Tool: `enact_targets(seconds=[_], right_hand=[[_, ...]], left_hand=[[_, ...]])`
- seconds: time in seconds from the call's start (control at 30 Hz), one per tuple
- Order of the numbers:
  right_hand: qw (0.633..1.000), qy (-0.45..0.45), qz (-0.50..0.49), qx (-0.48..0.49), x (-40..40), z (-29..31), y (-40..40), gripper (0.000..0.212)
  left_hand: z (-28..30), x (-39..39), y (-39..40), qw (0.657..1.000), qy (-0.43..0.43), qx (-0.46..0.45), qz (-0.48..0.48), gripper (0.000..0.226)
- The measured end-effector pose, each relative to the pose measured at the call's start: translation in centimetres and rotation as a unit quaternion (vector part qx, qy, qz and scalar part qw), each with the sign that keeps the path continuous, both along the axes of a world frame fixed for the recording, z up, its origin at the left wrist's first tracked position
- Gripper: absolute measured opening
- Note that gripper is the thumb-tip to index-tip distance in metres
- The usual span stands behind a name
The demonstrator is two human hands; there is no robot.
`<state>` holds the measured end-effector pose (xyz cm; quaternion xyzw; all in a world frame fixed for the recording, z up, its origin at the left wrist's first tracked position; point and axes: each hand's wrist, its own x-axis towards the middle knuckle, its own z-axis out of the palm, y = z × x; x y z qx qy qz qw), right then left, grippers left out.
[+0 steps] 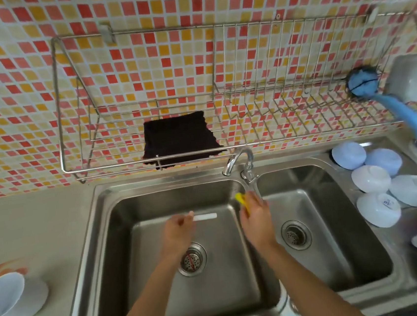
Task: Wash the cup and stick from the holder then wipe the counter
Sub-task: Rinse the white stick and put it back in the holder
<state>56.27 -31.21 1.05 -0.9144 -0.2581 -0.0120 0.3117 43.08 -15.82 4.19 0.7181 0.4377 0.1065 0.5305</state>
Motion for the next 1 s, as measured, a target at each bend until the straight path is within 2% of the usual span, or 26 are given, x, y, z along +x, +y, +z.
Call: enact_targets(seconds=[0.17,0.23,0.37,0.6,0.73,1.0], right_hand=[[0.995,0.083,-0.053,-0.030,7.6,0.9,0.7,0.031],[0.993,0.108,-0.040,-0.026,8.8,0.9,1.4,0.034],[0.994,0.105,-0.015,-0.008,9.1,0.1,1.9,0.043],[0.995,0.095,0.036,-0.016,8.3,-0.3,2.3,0.045],[0.990,0.141,0.008,0.017,8.1,-0.4,1.8,0.057],[0.987,0.125,-0.023,0.099,7.1,-1.2,-0.2,0.051]], left_hand=[[1.9,2.4,0.1,0.996,-0.024,0.063,-0.059,0.004],[2.0,3.3,0.3,0.995,-0.022,0.071,-0.072,0.008],[2.1,4.7,0.6,0.994,-0.033,0.075,-0.075,0.015],[2.3,5.9,0.3,0.993,-0.027,0.083,-0.076,0.012],[2.9,6.7,-0.3,0.993,-0.045,0.080,-0.077,0.014],[4.2,8.1,-1.2,0.989,-0.079,0.075,-0.101,0.016]])
